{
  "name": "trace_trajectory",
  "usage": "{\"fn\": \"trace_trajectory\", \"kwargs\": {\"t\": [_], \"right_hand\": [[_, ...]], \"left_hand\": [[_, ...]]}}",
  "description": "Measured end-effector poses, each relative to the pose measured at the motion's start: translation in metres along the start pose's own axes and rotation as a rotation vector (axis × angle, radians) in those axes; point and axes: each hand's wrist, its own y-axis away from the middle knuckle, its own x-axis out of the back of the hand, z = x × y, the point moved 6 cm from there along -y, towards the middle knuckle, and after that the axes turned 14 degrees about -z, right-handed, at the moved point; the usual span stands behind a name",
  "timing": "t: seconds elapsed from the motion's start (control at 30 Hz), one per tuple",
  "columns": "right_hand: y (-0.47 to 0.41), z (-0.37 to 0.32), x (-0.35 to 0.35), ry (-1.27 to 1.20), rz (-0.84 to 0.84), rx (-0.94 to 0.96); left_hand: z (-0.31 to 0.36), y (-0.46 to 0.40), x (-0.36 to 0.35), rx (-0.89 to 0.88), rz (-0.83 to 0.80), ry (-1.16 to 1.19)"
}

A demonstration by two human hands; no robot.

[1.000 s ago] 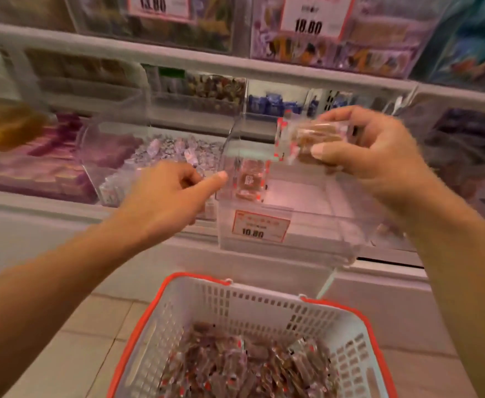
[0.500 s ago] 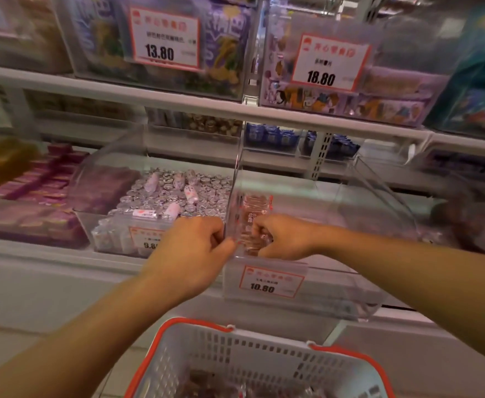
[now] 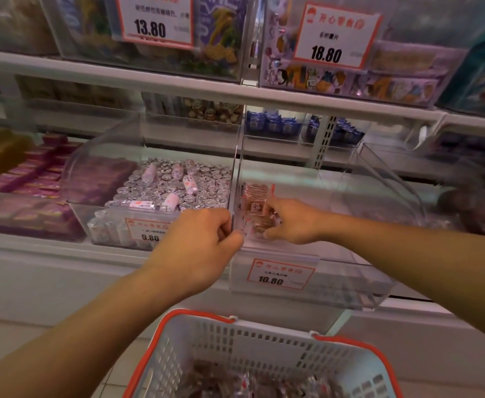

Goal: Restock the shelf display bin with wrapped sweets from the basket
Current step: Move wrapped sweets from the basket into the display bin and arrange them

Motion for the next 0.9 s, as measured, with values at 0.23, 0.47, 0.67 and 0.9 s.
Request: {"fn": "trace_trajectory", "kwargs": {"t": [0.23,0.47,0.67,0.9], "right_hand": [[-0.017,0.000,0.014,0.020,0.172,-0.013],[-0.031,0.008,-0.005,-0.384,0.031,-0.138],[-0.040,-0.011,-0.009,-0.420,0.051,-0.176],[-0.039,0.003,-0.006,0.107,-0.113,-0.282]], "left_hand": [[-0.001,-0.002,0.001,-0.003,-0.004,-0.015],[-0.002,-0.002,0.006,0.005,0.028,-0.022],[-0.004,-0.001,0.008,0.020,0.016,0.004],[-0.008,0.000,0.008,0.027,0.041,0.003]]}}
